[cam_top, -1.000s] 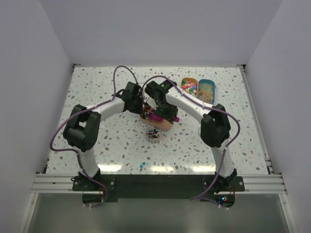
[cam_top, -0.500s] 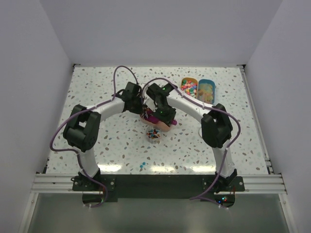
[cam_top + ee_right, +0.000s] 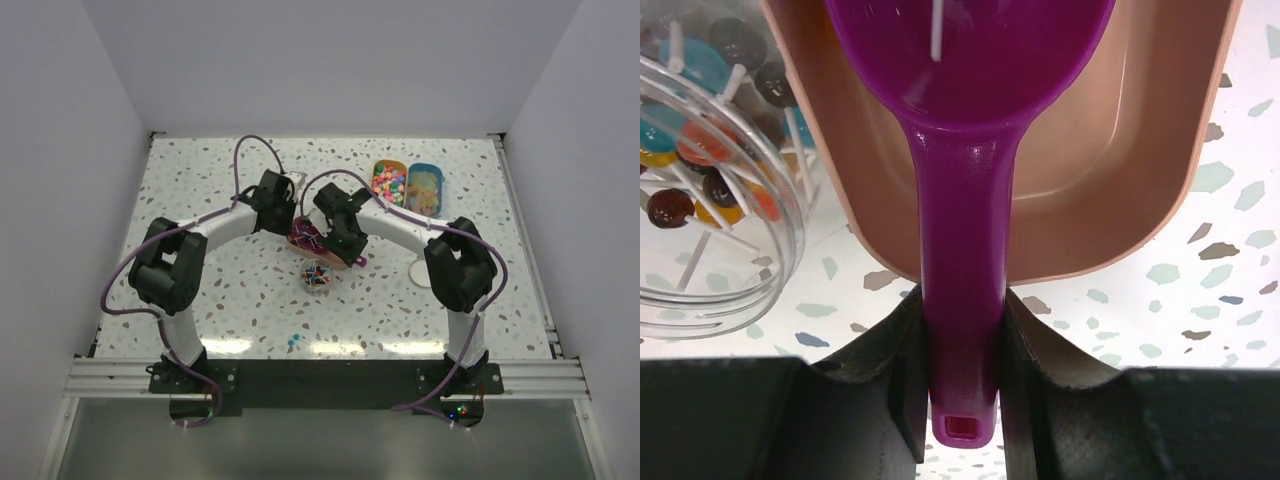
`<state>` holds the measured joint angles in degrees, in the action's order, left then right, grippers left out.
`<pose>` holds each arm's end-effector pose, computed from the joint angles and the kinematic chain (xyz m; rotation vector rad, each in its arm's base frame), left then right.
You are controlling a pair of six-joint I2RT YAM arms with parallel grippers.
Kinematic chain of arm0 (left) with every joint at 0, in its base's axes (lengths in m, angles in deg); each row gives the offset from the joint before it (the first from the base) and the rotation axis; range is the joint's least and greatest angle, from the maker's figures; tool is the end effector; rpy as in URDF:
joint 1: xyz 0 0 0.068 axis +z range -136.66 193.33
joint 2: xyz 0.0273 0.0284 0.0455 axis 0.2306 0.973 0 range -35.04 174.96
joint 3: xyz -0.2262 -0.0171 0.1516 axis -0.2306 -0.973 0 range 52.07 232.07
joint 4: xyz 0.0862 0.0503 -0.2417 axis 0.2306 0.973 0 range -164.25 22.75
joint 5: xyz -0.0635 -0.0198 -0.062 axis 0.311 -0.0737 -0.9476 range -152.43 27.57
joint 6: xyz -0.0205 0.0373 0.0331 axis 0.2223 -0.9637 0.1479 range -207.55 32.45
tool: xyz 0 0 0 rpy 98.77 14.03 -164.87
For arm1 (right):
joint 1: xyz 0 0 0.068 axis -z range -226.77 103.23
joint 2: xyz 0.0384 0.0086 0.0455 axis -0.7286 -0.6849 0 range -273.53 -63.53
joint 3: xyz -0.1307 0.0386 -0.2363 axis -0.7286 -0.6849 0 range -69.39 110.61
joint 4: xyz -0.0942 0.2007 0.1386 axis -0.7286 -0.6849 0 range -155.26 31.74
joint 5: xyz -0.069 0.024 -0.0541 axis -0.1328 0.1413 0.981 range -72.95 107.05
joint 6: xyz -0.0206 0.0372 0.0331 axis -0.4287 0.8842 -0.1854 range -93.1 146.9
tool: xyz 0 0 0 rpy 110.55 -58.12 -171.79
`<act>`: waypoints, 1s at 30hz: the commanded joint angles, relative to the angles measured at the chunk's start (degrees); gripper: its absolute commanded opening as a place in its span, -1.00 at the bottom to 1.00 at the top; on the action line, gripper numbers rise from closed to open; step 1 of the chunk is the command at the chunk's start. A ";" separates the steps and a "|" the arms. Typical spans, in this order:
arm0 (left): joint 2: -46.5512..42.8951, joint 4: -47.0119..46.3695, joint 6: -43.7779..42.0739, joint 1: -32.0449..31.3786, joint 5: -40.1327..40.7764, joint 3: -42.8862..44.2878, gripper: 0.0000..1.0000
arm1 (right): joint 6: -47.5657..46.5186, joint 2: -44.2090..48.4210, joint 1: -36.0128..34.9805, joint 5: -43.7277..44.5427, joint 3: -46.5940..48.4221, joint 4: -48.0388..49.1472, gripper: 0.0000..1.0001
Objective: Pack the candies
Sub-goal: Scoop the fake candies from the storage box.
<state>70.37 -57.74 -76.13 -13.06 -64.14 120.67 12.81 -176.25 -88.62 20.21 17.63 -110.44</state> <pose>0.3469 -0.1733 0.1813 0.3419 2.5049 -0.3072 0.2931 0.2600 0.1977 -1.3633 2.5857 -0.0038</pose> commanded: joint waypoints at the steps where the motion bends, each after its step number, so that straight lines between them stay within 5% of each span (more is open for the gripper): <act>1: -3.63 -1.48 1.59 -1.03 1.53 0.48 -0.88 | 0.99 2.86 1.59 -2.63 -1.76 9.38 -1.00; 13: -3.98 -0.69 2.29 0.20 4.97 0.57 -0.78 | 0.11 7.61 3.35 -3.07 -6.43 8.86 -1.00; 30: -13.72 -2.45 4.31 3.01 6.37 -1.80 -0.10 | -2.17 20.87 3.35 -1.05 -10.38 1.04 -1.00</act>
<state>62.56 -57.21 -73.29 -11.75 -58.96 119.75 11.92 -159.99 -85.32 17.85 8.58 -106.40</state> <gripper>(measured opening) 0.435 0.303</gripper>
